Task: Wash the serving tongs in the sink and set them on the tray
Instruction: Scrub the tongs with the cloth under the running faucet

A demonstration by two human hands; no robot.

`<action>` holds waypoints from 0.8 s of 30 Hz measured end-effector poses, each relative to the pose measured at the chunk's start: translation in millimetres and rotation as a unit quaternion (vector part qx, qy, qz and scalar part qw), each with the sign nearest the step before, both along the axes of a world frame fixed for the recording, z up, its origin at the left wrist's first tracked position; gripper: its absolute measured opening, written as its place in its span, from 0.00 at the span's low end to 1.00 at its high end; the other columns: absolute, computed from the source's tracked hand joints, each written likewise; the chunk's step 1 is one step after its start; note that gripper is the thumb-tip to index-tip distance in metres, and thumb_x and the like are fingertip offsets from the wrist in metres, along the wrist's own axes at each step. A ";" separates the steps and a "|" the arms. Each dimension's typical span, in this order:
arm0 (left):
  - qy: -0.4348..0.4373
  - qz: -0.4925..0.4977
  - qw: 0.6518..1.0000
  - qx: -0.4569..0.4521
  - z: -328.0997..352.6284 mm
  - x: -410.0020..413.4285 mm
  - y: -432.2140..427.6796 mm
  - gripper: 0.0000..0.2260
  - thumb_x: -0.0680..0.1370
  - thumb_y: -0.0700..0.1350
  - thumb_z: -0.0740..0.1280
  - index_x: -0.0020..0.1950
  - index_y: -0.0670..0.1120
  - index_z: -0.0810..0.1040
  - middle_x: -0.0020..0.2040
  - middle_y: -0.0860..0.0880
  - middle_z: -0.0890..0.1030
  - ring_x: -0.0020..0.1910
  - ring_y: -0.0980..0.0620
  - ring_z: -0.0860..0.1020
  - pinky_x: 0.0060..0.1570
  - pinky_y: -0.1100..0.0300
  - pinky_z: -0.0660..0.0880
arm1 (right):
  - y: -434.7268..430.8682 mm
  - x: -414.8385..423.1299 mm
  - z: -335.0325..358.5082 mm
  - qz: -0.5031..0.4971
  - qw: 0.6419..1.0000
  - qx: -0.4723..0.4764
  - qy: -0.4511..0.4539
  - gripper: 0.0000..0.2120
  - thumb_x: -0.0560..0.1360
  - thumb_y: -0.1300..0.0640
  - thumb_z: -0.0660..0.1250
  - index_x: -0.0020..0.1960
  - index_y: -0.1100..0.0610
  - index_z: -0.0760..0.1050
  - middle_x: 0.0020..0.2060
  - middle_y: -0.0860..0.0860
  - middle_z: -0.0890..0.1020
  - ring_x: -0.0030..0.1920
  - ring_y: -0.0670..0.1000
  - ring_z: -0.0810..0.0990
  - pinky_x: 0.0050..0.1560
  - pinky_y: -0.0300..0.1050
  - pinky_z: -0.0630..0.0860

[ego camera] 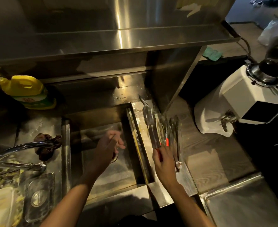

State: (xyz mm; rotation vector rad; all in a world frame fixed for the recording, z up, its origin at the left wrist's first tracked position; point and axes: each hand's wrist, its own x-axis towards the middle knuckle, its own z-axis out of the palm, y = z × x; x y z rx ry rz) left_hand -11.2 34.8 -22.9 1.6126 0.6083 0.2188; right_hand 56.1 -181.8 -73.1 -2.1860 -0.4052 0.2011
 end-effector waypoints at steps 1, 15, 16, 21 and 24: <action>-0.001 0.010 1.000 -0.002 -0.9 -6.6 4.2 0.08 0.84 0.44 0.57 0.53 0.46 0.76 0.42 0.45 0.81 0.37 0.54 0.82 0.39 0.55 0.76 | 14.8 -3.8 4.3 0.024 0.999 0.024 0.012 0.04 0.81 0.55 0.65 0.47 0.48 0.75 0.45 0.43 0.75 0.48 0.39 0.74 0.46 0.28 0.69; 0.039 0.241 0.970 -0.021 -26.7 -135.3 90.4 0.05 0.82 0.42 0.63 0.52 0.43 0.78 0.34 0.51 0.82 0.34 0.57 0.80 0.35 0.63 0.75 | 227.8 -66.8 24.8 0.014 0.864 0.231 0.447 0.17 0.84 0.51 0.57 0.51 0.62 0.77 0.38 0.55 0.79 0.39 0.51 0.80 0.39 0.44 0.77; 0.045 0.263 0.964 -0.011 -31.4 -147.8 96.2 0.05 0.81 0.41 0.63 0.50 0.42 0.78 0.34 0.50 0.81 0.32 0.57 0.79 0.32 0.65 0.73 | 239.7 -76.9 22.4 0.013 0.862 0.227 0.453 0.18 0.84 0.50 0.57 0.51 0.63 0.78 0.37 0.55 0.80 0.37 0.51 0.80 0.38 0.44 0.77; 0.096 0.357 0.923 0.108 -59.1 -199.8 122.5 0.03 0.80 0.43 0.66 0.46 0.45 0.77 0.37 0.46 0.81 0.34 0.52 0.80 0.37 0.54 0.75 | 271.8 -105.6 6.3 -0.008 0.874 0.195 0.445 0.24 0.83 0.45 0.57 0.48 0.64 0.80 0.34 0.56 0.83 0.32 0.52 0.80 0.39 0.46 0.76; 0.147 0.405 0.877 0.214 -71.5 -225.6 143.5 0.11 0.77 0.47 0.67 0.57 0.44 0.75 0.48 0.43 0.80 0.44 0.44 0.79 0.44 0.49 0.76 | 280.7 -112.0 -0.5 -0.007 0.879 0.197 0.433 0.23 0.83 0.44 0.57 0.46 0.62 0.80 0.32 0.55 0.82 0.32 0.50 0.80 0.39 0.45 0.76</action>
